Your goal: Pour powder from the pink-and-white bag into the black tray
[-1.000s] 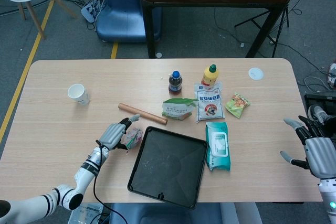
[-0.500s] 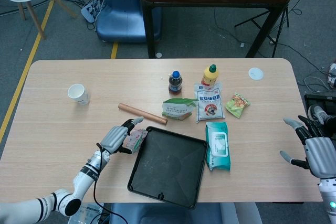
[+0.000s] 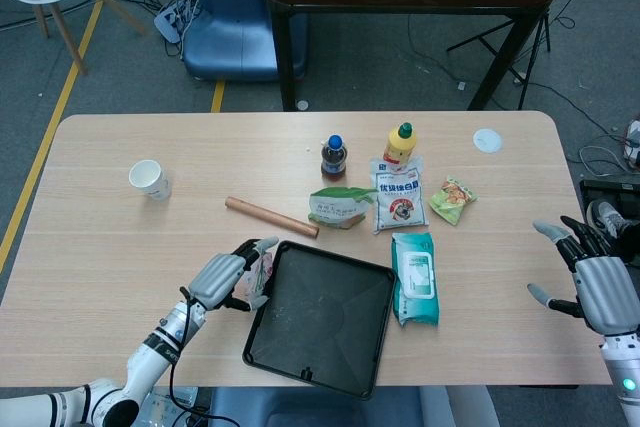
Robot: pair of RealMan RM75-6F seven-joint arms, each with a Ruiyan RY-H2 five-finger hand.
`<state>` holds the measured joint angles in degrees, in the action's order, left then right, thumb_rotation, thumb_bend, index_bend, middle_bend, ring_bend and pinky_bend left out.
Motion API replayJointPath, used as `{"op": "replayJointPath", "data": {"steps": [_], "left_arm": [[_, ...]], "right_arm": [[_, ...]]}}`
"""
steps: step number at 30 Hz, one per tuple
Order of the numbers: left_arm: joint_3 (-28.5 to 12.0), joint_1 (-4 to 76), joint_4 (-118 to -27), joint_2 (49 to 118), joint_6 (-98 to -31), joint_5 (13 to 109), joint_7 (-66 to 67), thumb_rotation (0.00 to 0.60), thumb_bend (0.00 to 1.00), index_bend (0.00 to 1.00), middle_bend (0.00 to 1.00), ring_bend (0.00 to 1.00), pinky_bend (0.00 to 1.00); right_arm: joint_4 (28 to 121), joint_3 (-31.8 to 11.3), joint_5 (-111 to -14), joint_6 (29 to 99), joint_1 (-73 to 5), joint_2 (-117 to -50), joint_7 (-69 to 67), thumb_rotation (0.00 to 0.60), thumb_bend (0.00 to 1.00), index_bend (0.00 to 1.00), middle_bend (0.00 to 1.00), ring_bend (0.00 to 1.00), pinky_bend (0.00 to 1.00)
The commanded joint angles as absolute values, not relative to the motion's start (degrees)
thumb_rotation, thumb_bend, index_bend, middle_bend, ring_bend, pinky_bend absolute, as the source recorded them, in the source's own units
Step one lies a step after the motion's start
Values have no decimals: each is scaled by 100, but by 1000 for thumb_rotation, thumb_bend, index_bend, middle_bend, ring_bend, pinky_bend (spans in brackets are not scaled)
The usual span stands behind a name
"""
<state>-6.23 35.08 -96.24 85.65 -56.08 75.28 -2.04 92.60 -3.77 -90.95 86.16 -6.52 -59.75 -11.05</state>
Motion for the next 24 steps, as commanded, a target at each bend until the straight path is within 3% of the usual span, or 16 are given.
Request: {"op": "replayJointPath", "data": {"steps": [1, 6, 11, 24], "left_arm": [[-594, 3514, -9645, 8592, -5586, 7479, -125, 600, 269, 0, 86, 56, 317], [-611, 3530, -9686, 8620, -5613, 7459, -45, 600, 219, 0, 8, 0, 223], [-619, 3500, -9893, 8493, -5788, 7636, 26, 600, 174, 0, 0, 0, 150], [-874, 3273, -10337, 7926, -6212, 7553, -405, 600, 172, 0, 0, 0, 136]], "right_arm": [[9254, -379, -9094, 8627, -650, -5971, -1116, 600, 160, 177, 250, 99, 117], [9243, -370, -9072, 8656, -622, -5956, -1128, 600, 160, 177, 250, 99, 117], [9231, -369, -9046, 8645, -620, -5972, -1121, 600, 161, 177, 250, 99, 117], [9231, -385, -9008, 8659, -612, -5942, -1118, 600, 160, 177, 250, 99, 117]]}}
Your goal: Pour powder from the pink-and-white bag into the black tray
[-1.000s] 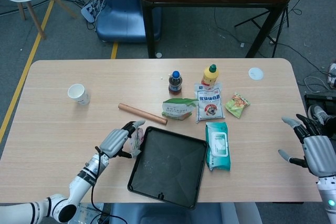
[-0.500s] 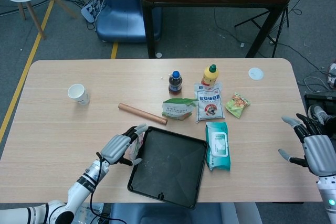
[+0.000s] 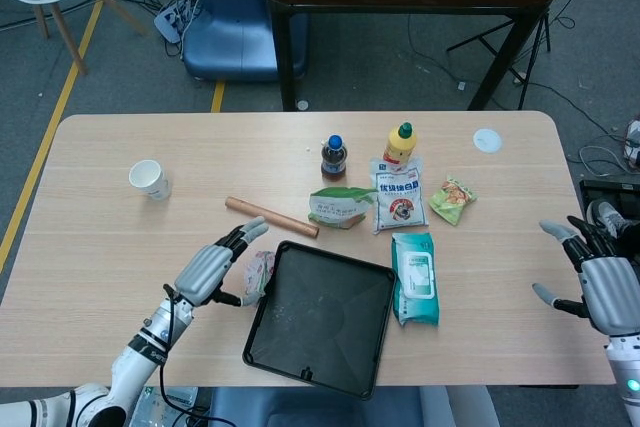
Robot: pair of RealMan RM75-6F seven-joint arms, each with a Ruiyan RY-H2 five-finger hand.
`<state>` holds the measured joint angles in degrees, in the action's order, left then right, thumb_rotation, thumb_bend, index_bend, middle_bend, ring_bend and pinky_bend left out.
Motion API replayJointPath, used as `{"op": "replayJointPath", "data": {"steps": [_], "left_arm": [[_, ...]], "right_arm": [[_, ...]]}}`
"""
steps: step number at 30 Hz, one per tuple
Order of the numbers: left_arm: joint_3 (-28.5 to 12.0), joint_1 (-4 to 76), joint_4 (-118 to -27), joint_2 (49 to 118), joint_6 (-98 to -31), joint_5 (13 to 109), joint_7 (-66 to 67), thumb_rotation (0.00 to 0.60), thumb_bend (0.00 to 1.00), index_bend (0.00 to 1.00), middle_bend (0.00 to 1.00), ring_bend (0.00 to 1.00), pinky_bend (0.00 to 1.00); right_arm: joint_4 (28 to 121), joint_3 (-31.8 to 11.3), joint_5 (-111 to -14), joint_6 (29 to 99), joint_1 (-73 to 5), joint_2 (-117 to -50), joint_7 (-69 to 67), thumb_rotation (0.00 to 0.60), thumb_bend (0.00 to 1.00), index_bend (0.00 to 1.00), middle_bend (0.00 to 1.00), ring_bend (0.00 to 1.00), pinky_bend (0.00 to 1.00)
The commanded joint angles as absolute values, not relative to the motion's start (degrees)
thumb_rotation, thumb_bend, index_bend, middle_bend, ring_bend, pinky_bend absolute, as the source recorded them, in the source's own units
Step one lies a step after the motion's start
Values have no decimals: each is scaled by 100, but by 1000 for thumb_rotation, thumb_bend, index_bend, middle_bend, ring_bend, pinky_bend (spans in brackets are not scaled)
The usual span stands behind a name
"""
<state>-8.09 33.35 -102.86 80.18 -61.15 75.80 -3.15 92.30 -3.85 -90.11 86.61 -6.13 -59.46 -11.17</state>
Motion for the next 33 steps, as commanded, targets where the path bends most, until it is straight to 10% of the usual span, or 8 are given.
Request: {"op": "replayJointPath", "data": {"steps": [1, 13, 33], "left_arm": [[-907, 3245, -10348, 7880, -6265, 7537, -447, 600, 172, 0, 0, 0, 136], [-1160, 2663, -9966, 7308, -7164, 6966, -209, 600, 252, 0, 0, 0, 138], [-173, 1031, -9956, 7238, -9119, 7425, 1387, 600, 260, 0, 0, 0, 138]], "right_arm": [[9232, -387, -9003, 8658, -612, -5938, -1120, 600, 160, 176, 250, 99, 117], [9292, -363, -8848, 8392, -666, -5818, -1074, 600, 161, 189, 252, 99, 117], [9084, -292, -9294, 8297, -931, -6014, -1136, 600, 164, 262, 287, 100, 117]]}}
